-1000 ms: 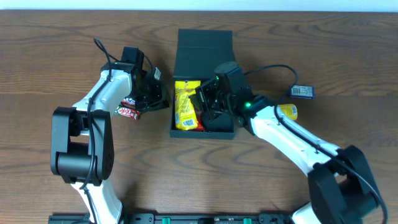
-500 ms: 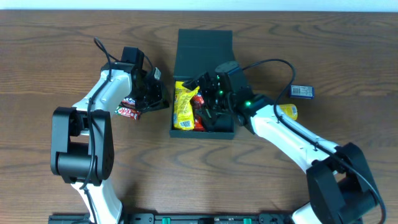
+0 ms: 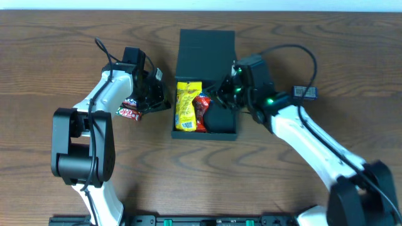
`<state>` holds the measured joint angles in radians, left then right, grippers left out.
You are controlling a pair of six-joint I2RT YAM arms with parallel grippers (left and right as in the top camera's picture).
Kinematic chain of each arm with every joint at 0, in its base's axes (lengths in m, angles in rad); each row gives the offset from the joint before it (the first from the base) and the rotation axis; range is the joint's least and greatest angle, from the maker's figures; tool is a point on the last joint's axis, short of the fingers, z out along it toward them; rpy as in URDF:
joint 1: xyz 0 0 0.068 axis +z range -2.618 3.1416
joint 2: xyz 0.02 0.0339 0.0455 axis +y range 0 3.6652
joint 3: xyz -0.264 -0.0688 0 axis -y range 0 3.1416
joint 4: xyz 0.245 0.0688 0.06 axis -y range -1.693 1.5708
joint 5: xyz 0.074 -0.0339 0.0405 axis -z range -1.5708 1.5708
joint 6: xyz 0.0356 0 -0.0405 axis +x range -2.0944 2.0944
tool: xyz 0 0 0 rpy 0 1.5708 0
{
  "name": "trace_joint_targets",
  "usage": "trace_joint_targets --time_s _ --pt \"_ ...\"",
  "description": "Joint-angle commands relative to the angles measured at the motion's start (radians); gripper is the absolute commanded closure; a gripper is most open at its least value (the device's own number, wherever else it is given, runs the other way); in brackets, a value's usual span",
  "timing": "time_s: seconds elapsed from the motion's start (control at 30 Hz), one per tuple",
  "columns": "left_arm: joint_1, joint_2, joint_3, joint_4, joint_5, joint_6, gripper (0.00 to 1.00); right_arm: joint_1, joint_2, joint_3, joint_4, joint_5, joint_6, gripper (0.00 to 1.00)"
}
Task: Pack container
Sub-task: 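Push the yellow bag down into the box with the right gripper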
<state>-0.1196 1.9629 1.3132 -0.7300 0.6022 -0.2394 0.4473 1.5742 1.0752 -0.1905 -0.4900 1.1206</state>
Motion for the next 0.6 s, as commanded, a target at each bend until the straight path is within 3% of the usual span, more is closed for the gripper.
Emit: trace_joint_targets --time_s 0.0,0.1,0.57 --pt "0.002 0.004 -0.004 -0.002 -0.006 -0.001 0.94 -0.002 -0.076 0.005 0.026 -0.025 -0.156 0.99" --pt "0.002 0.004 -0.004 -0.001 -0.006 -0.001 0.94 0.002 -0.083 0.005 0.042 -0.1 -0.183 0.99" --pt "0.002 0.004 -0.004 -0.003 -0.006 0.0 0.94 0.019 0.23 0.005 0.2 -0.323 -0.145 0.99"
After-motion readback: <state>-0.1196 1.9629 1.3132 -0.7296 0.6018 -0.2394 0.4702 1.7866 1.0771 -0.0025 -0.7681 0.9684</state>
